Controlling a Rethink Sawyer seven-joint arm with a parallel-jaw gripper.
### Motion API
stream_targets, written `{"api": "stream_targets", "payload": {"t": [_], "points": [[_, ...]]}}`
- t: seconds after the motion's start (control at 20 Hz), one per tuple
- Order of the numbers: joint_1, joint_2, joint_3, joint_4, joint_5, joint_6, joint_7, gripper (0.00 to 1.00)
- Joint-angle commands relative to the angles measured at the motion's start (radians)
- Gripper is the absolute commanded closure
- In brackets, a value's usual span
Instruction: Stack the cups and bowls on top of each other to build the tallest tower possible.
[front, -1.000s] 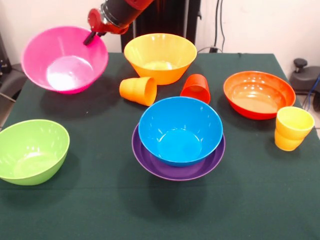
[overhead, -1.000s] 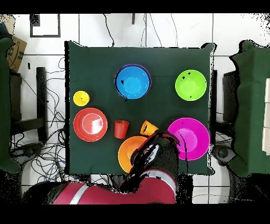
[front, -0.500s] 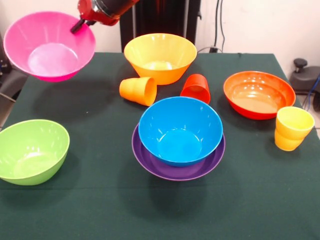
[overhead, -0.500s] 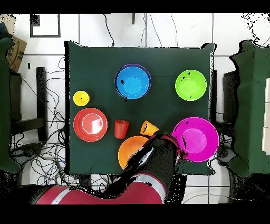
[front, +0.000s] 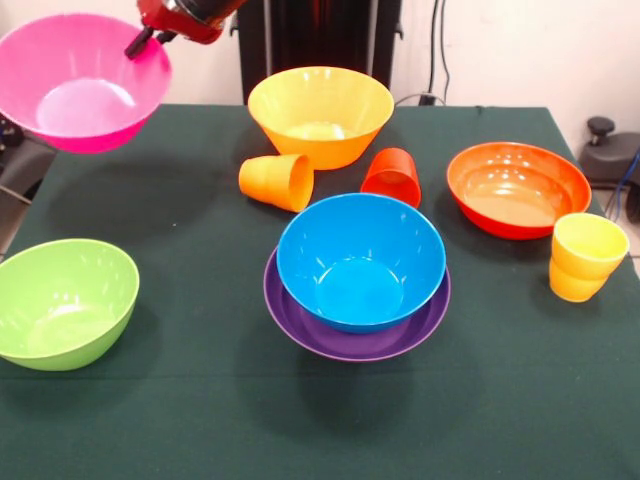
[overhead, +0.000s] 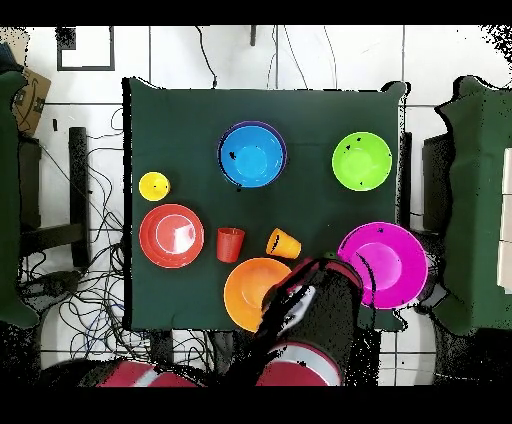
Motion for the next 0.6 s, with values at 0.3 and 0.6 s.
{"api": "stream_targets", "payload": {"t": [0.3, 0.6], "points": [[-0.376, -0.394, 0.481, 0.242, 0.158, -0.187, -0.243, 1.00], [-0.603, -0.523, 0.765, 0.384, 0.244, -0.158, -0.355, 1.00]]}}
